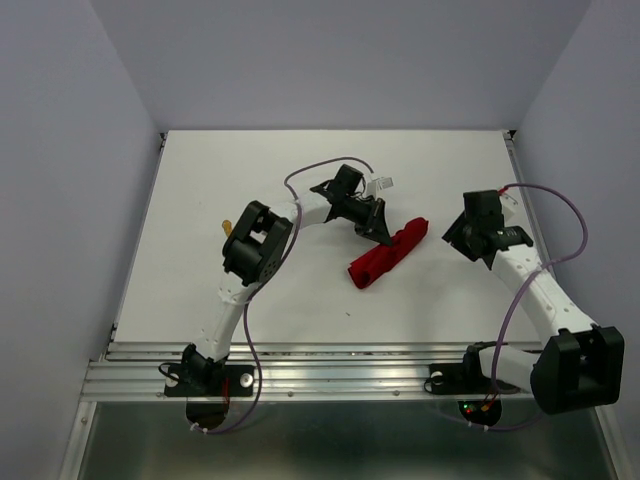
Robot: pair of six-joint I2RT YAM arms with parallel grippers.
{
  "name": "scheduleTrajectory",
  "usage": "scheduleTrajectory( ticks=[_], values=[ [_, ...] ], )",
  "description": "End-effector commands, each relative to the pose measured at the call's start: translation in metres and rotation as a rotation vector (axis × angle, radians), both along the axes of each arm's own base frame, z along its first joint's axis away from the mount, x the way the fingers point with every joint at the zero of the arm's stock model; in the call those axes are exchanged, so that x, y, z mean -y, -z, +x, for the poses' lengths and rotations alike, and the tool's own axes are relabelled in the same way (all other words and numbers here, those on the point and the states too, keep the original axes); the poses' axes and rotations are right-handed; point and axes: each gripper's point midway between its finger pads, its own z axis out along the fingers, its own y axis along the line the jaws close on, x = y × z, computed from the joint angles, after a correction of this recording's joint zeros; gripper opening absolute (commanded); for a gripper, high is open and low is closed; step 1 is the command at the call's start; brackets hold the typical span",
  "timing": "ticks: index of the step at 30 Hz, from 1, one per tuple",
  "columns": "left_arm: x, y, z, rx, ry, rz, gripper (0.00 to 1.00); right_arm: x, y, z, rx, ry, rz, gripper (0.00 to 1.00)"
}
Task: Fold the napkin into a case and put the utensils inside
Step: Turn over the smaller rectangle-folded napkin at the center of the board.
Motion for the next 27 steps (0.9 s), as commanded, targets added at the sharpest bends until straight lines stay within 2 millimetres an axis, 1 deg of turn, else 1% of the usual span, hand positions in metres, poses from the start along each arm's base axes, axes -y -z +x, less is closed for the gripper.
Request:
scheduleTrajectory(
  ticks=[1,4,5,6,9,10,11,13,14,16,18,20,21,22,23,24,25,26,27],
  values=[
    [-0.005,-0.001,0.003,-0.011,0.007,-0.027,0.14,-0.001,-0.018,0.018,0.045,-0.047,-0.031,0.50],
    [-0.010,0.001,0.006,-0.012,0.003,-0.029,0.18,-0.001,-0.016,0.022,0.021,-0.087,-0.060,0.50],
    [-0.012,0.000,0.007,-0.012,0.004,-0.030,0.20,-0.001,-0.021,0.026,0.030,-0.094,-0.065,0.49],
    [-0.014,0.001,0.007,-0.012,0.004,-0.032,0.25,-0.001,-0.019,0.027,0.017,-0.107,-0.078,0.49],
    [-0.022,0.002,0.014,-0.018,-0.014,-0.032,0.34,-0.002,-0.019,0.030,0.001,-0.137,-0.089,0.48],
    [-0.028,0.002,0.020,-0.022,-0.027,-0.029,0.41,-0.003,-0.015,0.031,-0.014,-0.147,-0.090,0.48],
    [-0.030,0.002,0.022,-0.024,-0.032,-0.030,0.45,-0.003,-0.012,0.030,-0.032,-0.156,-0.093,0.48],
    [-0.038,0.002,0.026,-0.033,-0.041,-0.029,0.52,-0.004,-0.004,0.030,-0.072,-0.176,-0.103,0.47],
    [-0.040,0.002,0.027,-0.031,-0.046,-0.025,0.53,-0.004,-0.004,0.031,-0.076,-0.183,-0.105,0.47],
    [-0.044,-0.002,0.034,-0.006,-0.059,-0.008,0.54,-0.009,-0.003,0.033,-0.079,-0.222,-0.098,0.46],
    [-0.054,-0.002,0.040,0.016,-0.076,0.033,0.54,-0.018,-0.001,0.034,-0.087,-0.269,-0.068,0.42],
    [-0.063,-0.012,0.049,0.077,-0.110,0.081,0.54,-0.026,-0.001,0.036,-0.087,-0.308,-0.054,0.38],
    [-0.068,-0.016,0.054,0.100,-0.130,0.100,0.54,-0.036,0.001,0.036,-0.089,-0.340,-0.050,0.36],
    [-0.072,-0.028,0.063,0.150,-0.165,0.121,0.54,-0.042,-0.001,0.038,-0.086,-0.357,-0.049,0.34],
    [-0.076,-0.032,0.065,0.164,-0.180,0.140,0.53,-0.049,-0.001,0.039,-0.086,-0.377,-0.046,0.34],
    [-0.081,-0.042,0.070,0.204,-0.209,0.163,0.50,-0.061,0.003,0.041,-0.094,-0.408,-0.039,0.31],
    [-0.083,-0.045,0.069,0.217,-0.216,0.172,0.47,-0.067,0.004,0.042,-0.096,-0.418,-0.037,0.30],
    [-0.085,-0.048,0.068,0.218,-0.227,0.174,0.41,-0.076,0.005,0.047,-0.098,-0.433,-0.031,0.29],
    [-0.088,-0.053,0.059,0.214,-0.230,0.170,0.37,-0.079,0.004,0.050,-0.093,-0.434,-0.021,0.28]
  ],
)
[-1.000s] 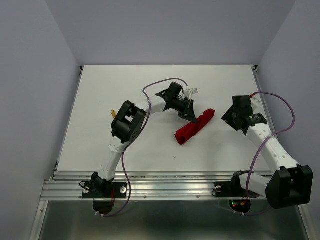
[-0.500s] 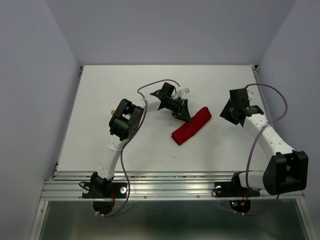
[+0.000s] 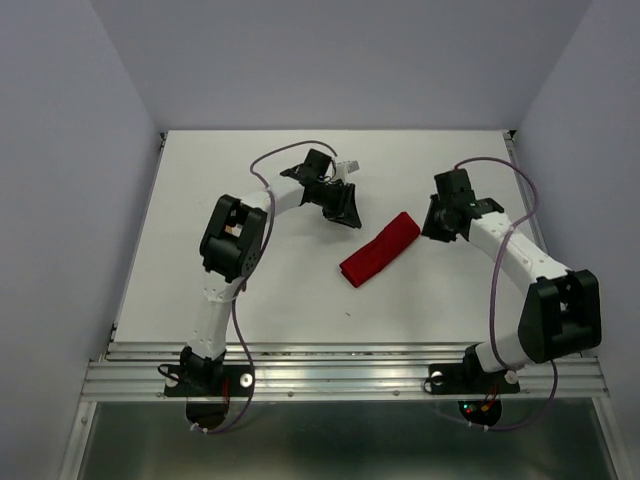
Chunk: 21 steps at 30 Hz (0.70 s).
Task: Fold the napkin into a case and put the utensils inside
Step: Turn over the smaller rectangle-folded napkin at the center of the board, then smooth out the smaller rectangle-folded napkin at the center of the board.
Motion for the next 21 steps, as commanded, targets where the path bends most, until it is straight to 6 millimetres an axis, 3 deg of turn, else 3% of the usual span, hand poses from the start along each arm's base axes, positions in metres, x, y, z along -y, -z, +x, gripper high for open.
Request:
scheduleTrajectory(
  ticks=[1,3,4,6,7,11,16,21],
  values=[
    [-0.009,-0.069,0.002,0.178,-0.034,-0.013,0.31,-0.036,-0.020,0.025,0.059,-0.084,0.056,0.27],
    [-0.009,-0.071,-0.008,0.177,-0.039,-0.023,0.18,-0.044,-0.019,0.034,0.066,-0.092,0.089,0.26],
    [-0.012,-0.069,-0.020,0.157,-0.046,-0.020,0.00,-0.046,-0.012,0.038,0.049,-0.073,0.094,0.27],
    [-0.008,-0.079,-0.037,0.170,-0.025,-0.048,0.00,-0.049,-0.015,0.052,0.059,-0.058,0.099,0.28],
    [-0.013,-0.064,-0.052,0.128,-0.027,-0.030,0.00,-0.049,-0.014,0.056,0.058,-0.050,0.095,0.28],
    [-0.006,-0.062,-0.077,0.125,-0.040,-0.058,0.00,-0.054,0.006,0.074,0.013,-0.062,0.079,0.28],
    [-0.007,-0.036,-0.089,0.063,-0.055,-0.014,0.00,-0.051,0.039,0.083,-0.052,-0.066,0.028,0.28],
    [-0.010,-0.011,-0.085,0.062,-0.064,0.033,0.00,-0.048,0.064,0.082,-0.100,-0.075,-0.004,0.28]
  ],
)
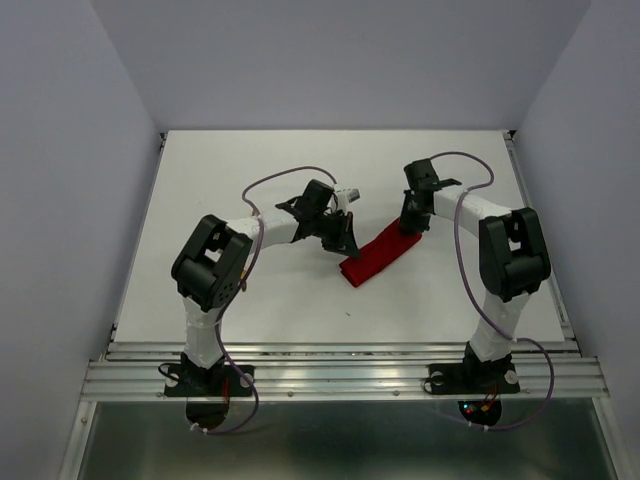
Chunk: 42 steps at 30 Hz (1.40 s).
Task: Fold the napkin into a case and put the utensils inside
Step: Smooth out the smaller rectangle-folded napkin at the center of the board.
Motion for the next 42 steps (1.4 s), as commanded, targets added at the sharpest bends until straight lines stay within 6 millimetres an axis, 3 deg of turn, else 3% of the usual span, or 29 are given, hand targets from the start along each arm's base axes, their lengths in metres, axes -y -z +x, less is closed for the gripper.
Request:
scheduleTrajectory(
  ticks=[1,9,12,15,17,23,26,30,33,35,42],
  values=[
    [-0.001,0.015,0.011,0.023,-0.027,0.022,0.00,0.002,-0.001,0.015,0.036,-0.011,-0.021,0.28],
    [-0.013,0.037,0.010,-0.002,-0.079,0.090,0.00,0.006,0.019,0.009,0.004,-0.003,-0.040,0.29],
    [-0.014,0.036,0.011,0.009,-0.087,0.096,0.00,0.003,0.015,0.009,0.009,-0.009,-0.027,0.29],
    [-0.010,0.017,0.009,0.031,-0.058,0.051,0.00,-0.007,0.002,0.010,0.032,-0.041,0.024,0.29],
    [-0.002,-0.007,0.006,0.069,-0.026,0.002,0.00,-0.027,-0.015,0.010,0.041,-0.118,0.118,0.29],
    [-0.009,-0.052,0.013,0.159,-0.059,0.025,0.00,-0.044,-0.062,0.010,0.124,-0.158,0.227,0.31],
    [-0.017,-0.066,0.020,0.204,-0.077,0.070,0.00,-0.050,-0.071,0.005,0.126,-0.184,0.263,0.31],
    [-0.014,-0.082,0.014,0.216,-0.078,0.054,0.00,-0.037,-0.061,-0.003,0.116,-0.151,0.207,0.31],
    [0.003,-0.081,-0.001,0.189,-0.071,0.055,0.00,-0.030,-0.049,-0.004,0.096,-0.127,0.174,0.30],
    [0.028,-0.070,-0.024,0.156,-0.044,0.071,0.00,-0.021,-0.039,-0.001,0.085,-0.088,0.124,0.30],
    [0.034,-0.014,-0.032,0.048,-0.070,0.114,0.00,-0.010,-0.019,0.003,0.053,-0.062,0.056,0.31]
  ],
)
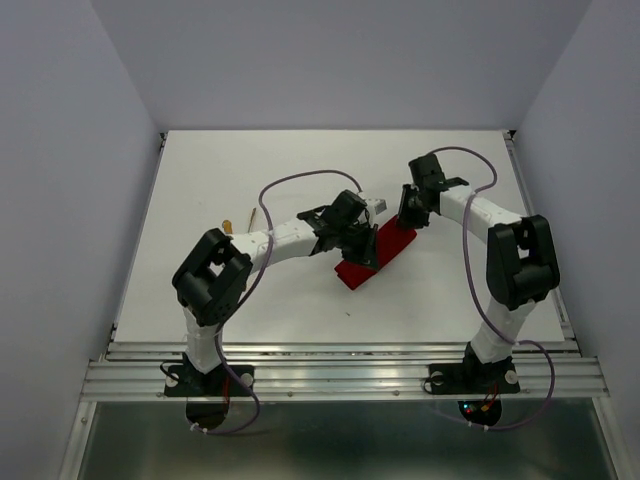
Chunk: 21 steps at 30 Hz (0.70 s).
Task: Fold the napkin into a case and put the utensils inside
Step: Smooth out the smaller rectangle-folded napkin at the center of the board.
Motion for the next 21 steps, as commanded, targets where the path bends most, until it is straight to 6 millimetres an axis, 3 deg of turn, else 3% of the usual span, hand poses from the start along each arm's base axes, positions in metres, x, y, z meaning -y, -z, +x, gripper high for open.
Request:
scheduleTrajectory(
  ticks=[1,7,13,21],
  values=[
    [-0.009,0.030,0.011,-0.037,-0.073,0.041,0.00,0.013,0.012,0.004,-0.003,0.031,-0.073,0.31],
    [-0.029,0.068,0.018,-0.055,-0.099,0.118,0.00,0.012,0.036,-0.008,-0.031,0.039,-0.052,0.29],
    [-0.051,0.083,0.023,-0.080,-0.123,0.140,0.00,0.004,0.055,-0.026,-0.061,0.057,-0.045,0.29],
    [-0.066,0.067,0.029,-0.034,-0.150,0.140,0.00,-0.032,0.046,-0.027,-0.043,-0.012,-0.029,0.28]
  ],
)
